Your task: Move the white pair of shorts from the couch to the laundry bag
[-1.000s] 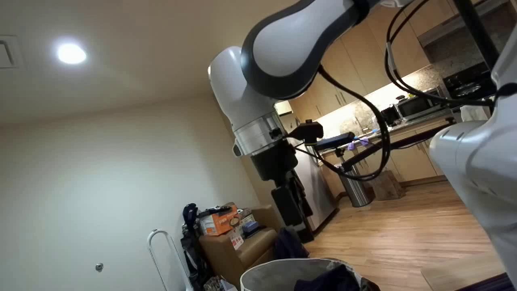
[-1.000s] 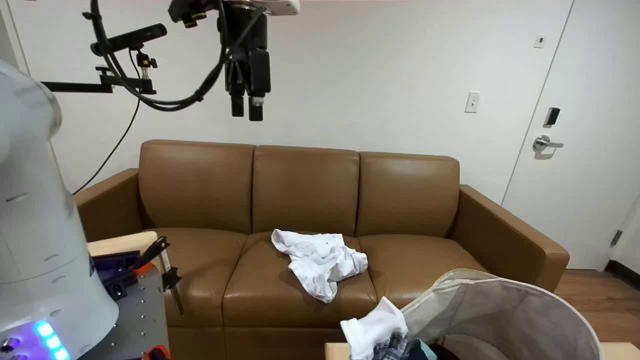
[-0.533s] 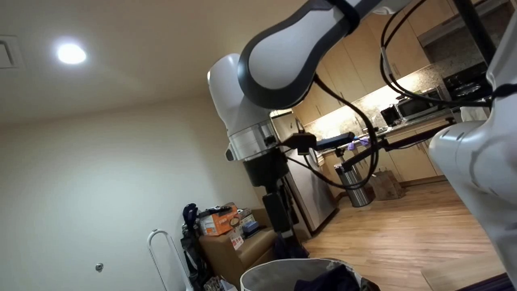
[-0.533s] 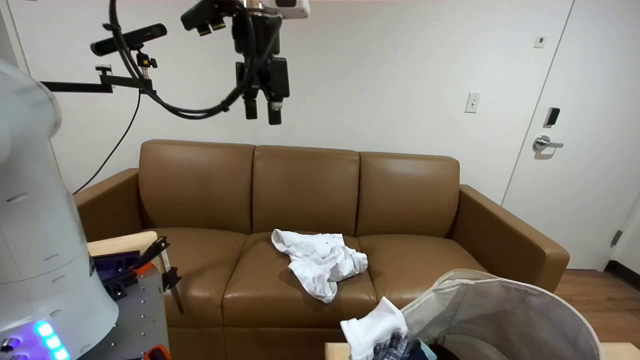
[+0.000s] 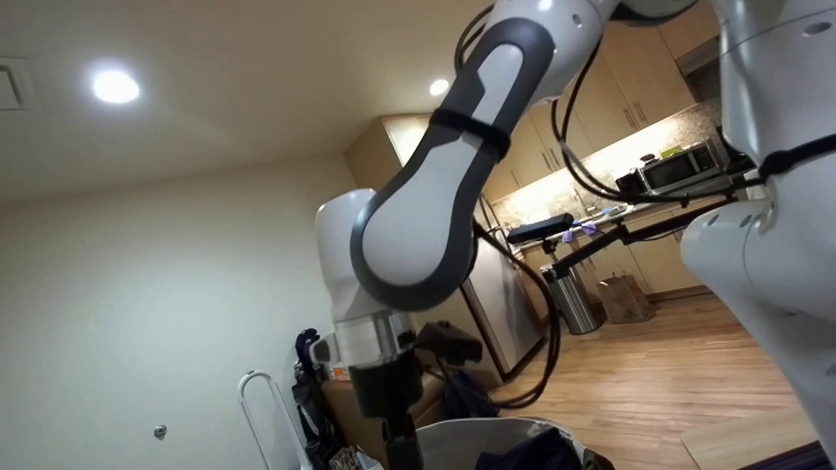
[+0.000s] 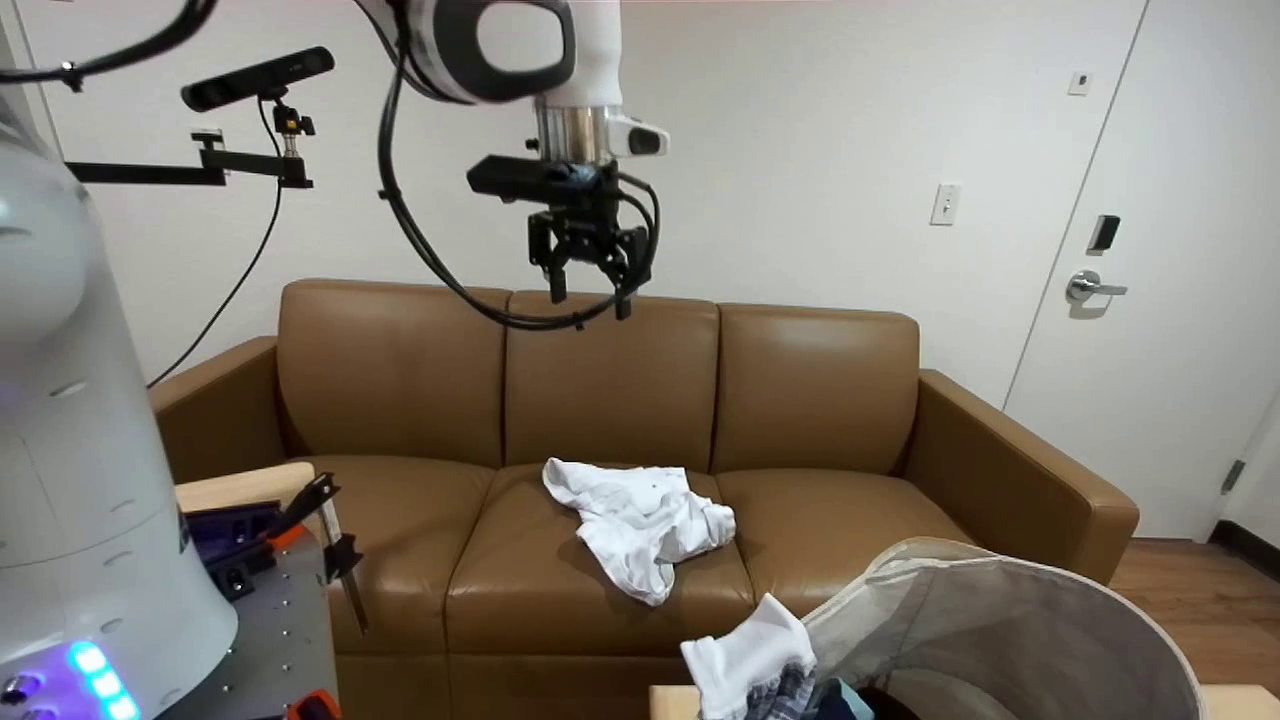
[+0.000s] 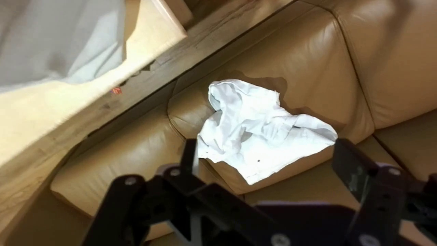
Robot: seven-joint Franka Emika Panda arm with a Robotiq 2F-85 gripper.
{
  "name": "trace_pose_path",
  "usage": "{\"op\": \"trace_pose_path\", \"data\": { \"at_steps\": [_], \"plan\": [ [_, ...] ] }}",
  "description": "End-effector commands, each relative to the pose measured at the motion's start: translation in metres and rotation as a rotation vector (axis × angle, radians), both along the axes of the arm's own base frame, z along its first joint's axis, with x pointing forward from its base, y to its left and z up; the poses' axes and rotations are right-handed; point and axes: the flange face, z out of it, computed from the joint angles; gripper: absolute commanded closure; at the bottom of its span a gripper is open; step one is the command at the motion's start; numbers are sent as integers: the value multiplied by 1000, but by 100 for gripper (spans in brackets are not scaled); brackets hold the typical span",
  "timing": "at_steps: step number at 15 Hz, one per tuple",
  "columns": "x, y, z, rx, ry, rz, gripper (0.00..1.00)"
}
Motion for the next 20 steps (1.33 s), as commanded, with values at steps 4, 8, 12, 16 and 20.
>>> {"op": "trace_pose_path", "data": {
  "at_steps": [4, 8, 12, 16, 20],
  "plan": [
    [32, 39, -48, 61, 28, 177, 0],
    [43, 39, -53, 62, 31, 201, 0],
    [85, 74, -86, 132, 135, 407, 0],
    [124, 110, -134, 153, 263, 578, 0],
    [158, 143, -215, 50, 326, 754, 0]
  ]
}}
